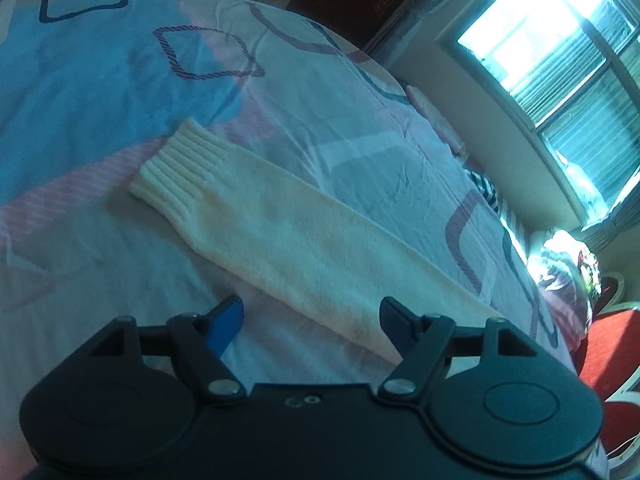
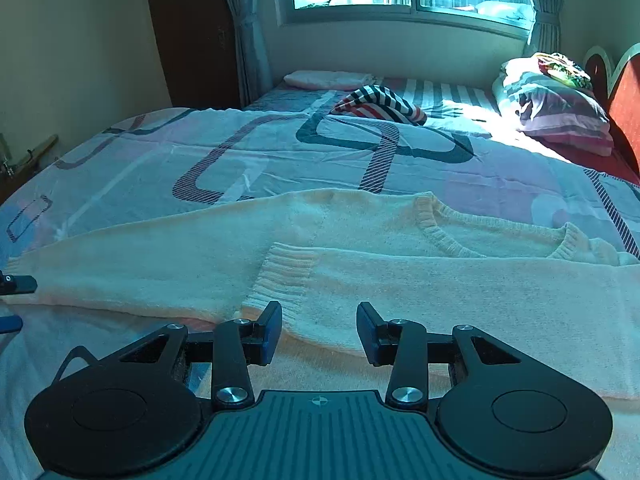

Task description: Fold small clothes

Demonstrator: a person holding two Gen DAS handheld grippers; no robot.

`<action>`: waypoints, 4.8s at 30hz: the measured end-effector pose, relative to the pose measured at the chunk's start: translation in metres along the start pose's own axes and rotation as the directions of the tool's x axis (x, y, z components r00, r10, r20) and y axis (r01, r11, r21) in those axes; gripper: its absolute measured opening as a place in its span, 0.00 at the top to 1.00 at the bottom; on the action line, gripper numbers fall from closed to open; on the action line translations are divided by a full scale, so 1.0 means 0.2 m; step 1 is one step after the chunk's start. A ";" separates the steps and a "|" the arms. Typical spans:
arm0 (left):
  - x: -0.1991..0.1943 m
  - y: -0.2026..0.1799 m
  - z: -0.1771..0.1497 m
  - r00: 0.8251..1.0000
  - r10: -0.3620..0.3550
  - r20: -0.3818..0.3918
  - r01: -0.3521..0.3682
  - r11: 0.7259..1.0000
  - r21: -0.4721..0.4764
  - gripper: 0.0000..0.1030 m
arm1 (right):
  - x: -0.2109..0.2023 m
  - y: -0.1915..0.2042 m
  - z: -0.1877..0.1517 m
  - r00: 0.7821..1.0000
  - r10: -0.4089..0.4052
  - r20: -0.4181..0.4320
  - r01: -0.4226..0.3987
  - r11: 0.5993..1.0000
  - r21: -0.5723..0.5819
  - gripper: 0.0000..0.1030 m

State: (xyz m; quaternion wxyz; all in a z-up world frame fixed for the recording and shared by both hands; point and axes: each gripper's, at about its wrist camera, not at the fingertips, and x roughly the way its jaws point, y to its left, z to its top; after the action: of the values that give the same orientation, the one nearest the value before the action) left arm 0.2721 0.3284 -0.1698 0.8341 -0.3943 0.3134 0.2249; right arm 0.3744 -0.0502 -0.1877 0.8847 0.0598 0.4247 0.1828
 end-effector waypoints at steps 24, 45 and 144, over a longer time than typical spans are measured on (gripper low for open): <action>0.02 -0.98 -0.18 0.932 -0.349 -0.094 0.358 0.859 0.367 0.98 | -0.13 -0.28 0.01 0.998 -0.058 0.029 0.053 0.986 0.155 0.60; 0.11 -1.29 -0.92 0.932 -0.220 -0.287 0.355 0.701 0.618 0.29 | -0.43 -0.64 -0.20 0.999 -0.021 0.031 0.011 0.954 0.299 0.32; 0.23 -0.97 -0.69 0.990 -0.090 -0.112 0.138 0.806 0.575 0.86 | -0.45 -1.13 -0.20 0.974 -0.221 -0.050 0.218 0.853 0.474 0.86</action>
State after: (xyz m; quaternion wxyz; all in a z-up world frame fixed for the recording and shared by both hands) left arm 0.3765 0.1102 -0.1693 0.9134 -0.1474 0.3758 0.0522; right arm 0.3536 -0.2953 -0.2053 0.8591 0.2270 0.4578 -0.0294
